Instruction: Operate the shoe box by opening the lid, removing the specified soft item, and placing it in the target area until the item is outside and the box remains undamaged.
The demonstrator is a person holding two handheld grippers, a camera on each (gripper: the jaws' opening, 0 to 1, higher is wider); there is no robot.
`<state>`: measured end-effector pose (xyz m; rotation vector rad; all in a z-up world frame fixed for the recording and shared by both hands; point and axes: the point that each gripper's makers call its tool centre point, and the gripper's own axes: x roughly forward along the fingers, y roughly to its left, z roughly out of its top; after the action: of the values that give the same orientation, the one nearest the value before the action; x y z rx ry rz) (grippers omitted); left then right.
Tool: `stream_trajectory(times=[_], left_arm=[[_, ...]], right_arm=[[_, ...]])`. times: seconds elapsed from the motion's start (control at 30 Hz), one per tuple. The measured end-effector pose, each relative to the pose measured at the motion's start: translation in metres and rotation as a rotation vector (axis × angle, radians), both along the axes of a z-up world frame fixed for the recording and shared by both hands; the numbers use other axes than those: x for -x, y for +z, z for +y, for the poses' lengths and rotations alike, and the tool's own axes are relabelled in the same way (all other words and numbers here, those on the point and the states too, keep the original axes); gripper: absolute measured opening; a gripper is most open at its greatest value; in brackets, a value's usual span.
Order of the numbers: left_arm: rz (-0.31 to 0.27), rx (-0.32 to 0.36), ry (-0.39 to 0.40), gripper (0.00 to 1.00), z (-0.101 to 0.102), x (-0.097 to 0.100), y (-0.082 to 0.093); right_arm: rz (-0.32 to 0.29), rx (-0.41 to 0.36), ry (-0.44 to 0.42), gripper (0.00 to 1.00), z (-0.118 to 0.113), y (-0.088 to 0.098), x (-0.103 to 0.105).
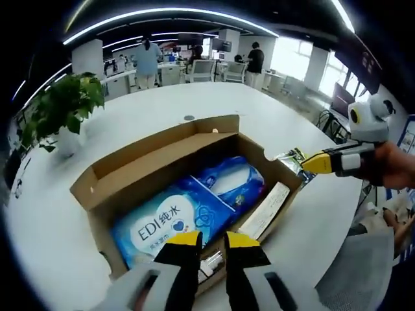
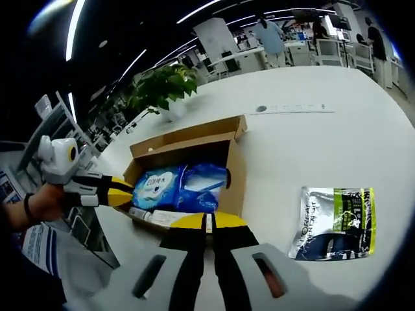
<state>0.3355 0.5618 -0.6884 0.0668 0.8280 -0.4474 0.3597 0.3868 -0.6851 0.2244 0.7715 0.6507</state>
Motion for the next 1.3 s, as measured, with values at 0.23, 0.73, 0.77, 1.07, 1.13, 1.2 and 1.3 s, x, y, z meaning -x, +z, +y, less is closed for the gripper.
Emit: stream_trajectory(times=[0.23,0.73,0.77,1.07,1.13,1.2,1.3], left_arm=[[0.001,0.024,0.084,0.13,0.035,0.009,-0.004],[-0.011,0.078,0.183,0.13,0.064,0.022,-0.002],[-0.012,0.087,0.192,0.13,0.066,0.022,-0.002],[-0.02,0.101,0.218,0.13,0.083,0.028,-0.001],[-0.021,0.102,0.221,0.14,0.086,0.03,-0.001],[-0.024,0.1,0.226,0.14,0.089,0.032,-0.001],[-0.025,0.108,0.232,0.14,0.091,0.035,0.0]], right_arm=[[0.01,0.008,0.049,0.02,0.02,-0.004,0.007],[0.009,0.006,0.112,0.03,0.069,-0.002,0.004],[0.011,0.006,0.115,0.03,0.073,-0.002,0.004],[0.019,0.004,0.141,0.03,0.097,-0.008,0.003],[0.022,0.006,0.147,0.03,0.102,-0.009,0.003],[0.026,0.008,0.149,0.04,0.106,-0.012,0.002],[0.036,0.019,0.154,0.06,0.111,-0.016,0.0]])
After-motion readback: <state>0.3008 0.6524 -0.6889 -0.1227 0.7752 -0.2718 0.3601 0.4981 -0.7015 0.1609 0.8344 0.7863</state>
